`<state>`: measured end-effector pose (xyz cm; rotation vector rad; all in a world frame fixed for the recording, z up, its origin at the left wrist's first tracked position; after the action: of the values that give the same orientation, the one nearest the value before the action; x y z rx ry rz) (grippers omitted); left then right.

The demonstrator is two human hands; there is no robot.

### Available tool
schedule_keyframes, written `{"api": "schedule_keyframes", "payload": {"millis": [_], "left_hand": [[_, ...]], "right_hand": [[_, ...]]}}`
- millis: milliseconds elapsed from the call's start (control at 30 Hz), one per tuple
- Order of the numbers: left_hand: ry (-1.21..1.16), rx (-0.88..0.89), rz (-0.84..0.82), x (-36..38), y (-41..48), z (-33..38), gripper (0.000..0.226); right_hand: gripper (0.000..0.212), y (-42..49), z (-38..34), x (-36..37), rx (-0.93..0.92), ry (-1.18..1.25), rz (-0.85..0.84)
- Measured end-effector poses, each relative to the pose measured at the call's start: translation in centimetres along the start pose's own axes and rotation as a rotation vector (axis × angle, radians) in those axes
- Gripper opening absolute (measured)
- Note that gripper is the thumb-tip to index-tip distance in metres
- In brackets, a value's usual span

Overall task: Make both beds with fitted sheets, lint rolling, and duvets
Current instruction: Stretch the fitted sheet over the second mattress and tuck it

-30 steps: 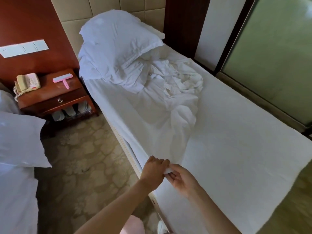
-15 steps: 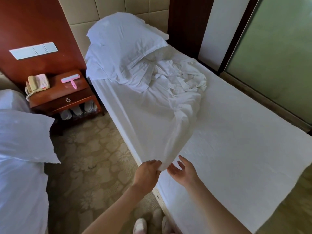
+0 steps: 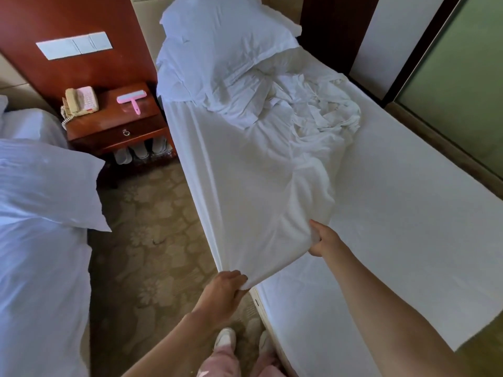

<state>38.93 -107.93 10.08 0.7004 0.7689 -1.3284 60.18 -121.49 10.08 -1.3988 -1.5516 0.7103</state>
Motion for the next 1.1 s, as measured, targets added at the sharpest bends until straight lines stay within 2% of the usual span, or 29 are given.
{"api": "schedule_keyframes", "payload": {"millis": [67, 100, 167, 200, 233, 300, 333, 400, 467, 533, 600, 733, 800, 867, 933, 1033, 1100], "left_hand": [[0.01, -0.078, -0.059, 1.1, -0.4, -0.6, 0.05], [0.006, -0.1, -0.074, 1.3, -0.4, -0.5, 0.049], [0.002, -0.114, -0.078, 2.0, -0.1, -0.2, 0.038], [0.012, -0.109, -0.075, 2.2, 0.1, 0.1, 0.035], [0.023, -0.108, -0.081, 2.4, 0.4, 0.5, 0.036], [0.023, -0.113, -0.072, 2.7, 0.8, 0.7, 0.046], [0.02, -0.117, -0.067, 2.8, 0.9, 0.7, 0.048], [0.029, -0.147, -0.094, 2.9, 1.0, 0.9, 0.051], [0.082, -0.197, -0.147, 2.8, 0.7, 0.7, 0.048], [0.174, -0.258, -0.17, 2.9, 0.0, 0.3, 0.03], [0.249, -0.336, -0.163, 2.8, -0.6, 0.3, 0.023], [0.311, -0.516, -0.199, 3.5, -2.2, 0.6, 0.024], [0.317, -0.582, -0.169, 4.6, -2.9, 1.4, 0.03], [0.188, -0.726, -0.062, 6.2, -3.8, 2.4, 0.038], [-0.119, -0.904, -0.02, 9.2, -4.8, 3.6, 0.047], [-0.816, -1.115, -0.143, 14.6, -6.4, 8.4, 0.052], [-1.139, -1.149, -0.26, 17.6, -7.7, 12.8, 0.07]], "right_hand": [[0.008, -0.2, -0.5, -1.2, 0.049, 0.014, -0.02], [0.011, 0.2, -0.7, -2.1, 0.043, 0.038, -0.026], [0.031, 1.4, -1.1, -4.2, 0.029, 0.113, -0.007], [0.035, 1.4, -1.4, -4.9, 0.03, 0.165, -0.027], [0.037, 1.4, -2.0, -5.3, 0.014, 0.19, -0.057], [0.056, 0.7, -3.0, -5.8, -0.023, 0.226, -0.096], [0.049, 0.3, -3.6, -5.8, -0.024, 0.244, -0.129], [0.015, 0.0, -4.8, -5.9, -0.017, 0.27, -0.114], [0.019, -0.1, -5.9, -5.8, -0.062, 0.225, -0.125], [0.018, -0.1, -6.6, -6.4, -0.107, 0.209, -0.124], [0.018, 0.1, -6.2, -7.8, -0.11, 0.173, -0.118], [0.017, -1.2, -3.9, -13.0, -0.147, 0.17, -0.144], [0.024, -1.3, -1.1, -16.6, -0.147, 0.093, -0.161], [0.012, -2.1, 2.0, -19.9, -0.154, -0.047, -0.173], [0.037, -4.0, 4.6, -22.2, -0.091, -0.095, -0.1], [0.015, -6.6, 9.3, -24.9, -0.011, -0.062, -0.103], [0.044, -7.7, 12.1, -26.3, -0.028, -0.156, -0.128]]}}
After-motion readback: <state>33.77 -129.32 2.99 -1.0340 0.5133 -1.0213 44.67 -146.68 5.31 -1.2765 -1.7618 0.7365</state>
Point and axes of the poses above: each hand's wrist, its own y-axis towards the middle knuckle, its own x-axis out of the palm, z = x × y, the point moved 5 cm from there along y, towards the middle knuckle, and after that the axes turned 5 degrees about x, right-handed, at the moved point
